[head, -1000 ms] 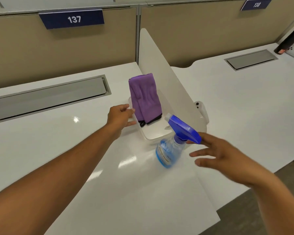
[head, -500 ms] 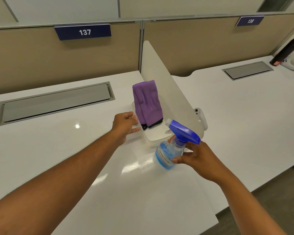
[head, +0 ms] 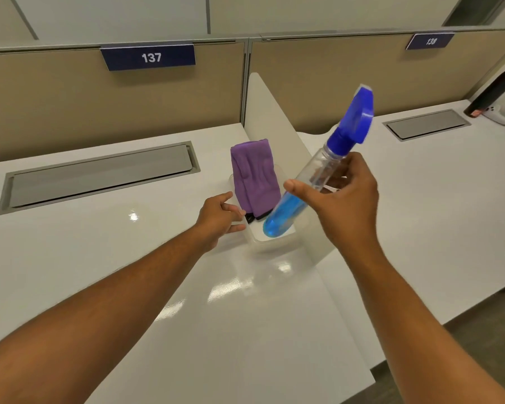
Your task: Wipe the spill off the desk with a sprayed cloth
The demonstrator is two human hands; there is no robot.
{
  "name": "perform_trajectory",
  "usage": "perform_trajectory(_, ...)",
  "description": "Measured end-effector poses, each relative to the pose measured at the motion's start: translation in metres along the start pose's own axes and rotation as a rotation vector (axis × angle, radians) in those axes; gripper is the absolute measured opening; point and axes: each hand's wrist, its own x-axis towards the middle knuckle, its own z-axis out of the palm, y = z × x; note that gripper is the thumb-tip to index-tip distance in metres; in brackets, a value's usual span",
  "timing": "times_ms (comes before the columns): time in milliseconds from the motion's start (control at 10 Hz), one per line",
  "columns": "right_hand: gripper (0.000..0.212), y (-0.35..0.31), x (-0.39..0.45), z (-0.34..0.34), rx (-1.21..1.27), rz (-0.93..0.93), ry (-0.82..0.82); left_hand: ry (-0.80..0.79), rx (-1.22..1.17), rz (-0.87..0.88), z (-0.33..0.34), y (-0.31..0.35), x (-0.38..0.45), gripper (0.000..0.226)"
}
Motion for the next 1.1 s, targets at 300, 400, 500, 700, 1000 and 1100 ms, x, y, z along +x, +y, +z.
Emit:
perform_trajectory(300,0.067,0.062,0.009,0.064,-0.183,0.024,0.077,0.017,0.034,0.01,0.002,0.0,-0.002,0.08)
perform_trajectory(400,0.067,0.079,0.005,0.074,-0.226,0.036,0.089,0.017,0.02,0.013,0.002,-0.002,-0.002,0.08)
perform_trajectory(500,0.065,0.092,-0.001,0.08,-0.244,0.047,0.094,0.018,0.011,0.011,0.002,-0.003,-0.001,0.08)
perform_trajectory(700,0.069,0.101,-0.005,0.083,-0.254,0.046,0.103,0.034,0.059,0.015,0.004,-0.001,-0.004,0.079)
perform_trajectory(1000,0.087,0.098,-0.01,0.075,-0.388,0.046,0.074,0.008,0.096,0.021,0.002,0.005,-0.016,0.078)
perform_trajectory(1100,0.069,0.092,-0.03,0.068,-0.331,0.025,0.167,0.046,0.206,0.069,-0.006,0.012,-0.028,0.072)
